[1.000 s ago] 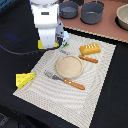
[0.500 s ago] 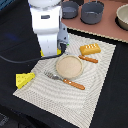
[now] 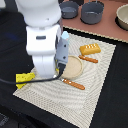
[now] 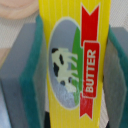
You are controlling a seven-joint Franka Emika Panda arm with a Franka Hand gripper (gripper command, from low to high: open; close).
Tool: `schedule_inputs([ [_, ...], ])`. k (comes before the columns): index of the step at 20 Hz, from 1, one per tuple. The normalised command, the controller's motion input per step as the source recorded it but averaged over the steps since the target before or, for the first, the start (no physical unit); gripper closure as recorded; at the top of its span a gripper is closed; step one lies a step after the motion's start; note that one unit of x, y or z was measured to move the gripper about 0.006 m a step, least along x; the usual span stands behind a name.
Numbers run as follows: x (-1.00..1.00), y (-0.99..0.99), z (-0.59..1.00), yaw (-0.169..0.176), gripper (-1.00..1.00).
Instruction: Interact with the objects in diverse but meaningful ways.
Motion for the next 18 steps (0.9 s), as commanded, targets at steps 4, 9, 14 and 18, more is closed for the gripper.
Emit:
schedule_inputs([
  [4,0.42,-0.58,-0.11,0.000,1.00],
  [9,0.23,-0.38,-0.29,0.000,1.00],
  [14,0.07,-0.24,-0.42,0.005,1.00],
  [18,0.09,-0.20,-0.38,0.004,1.00],
])
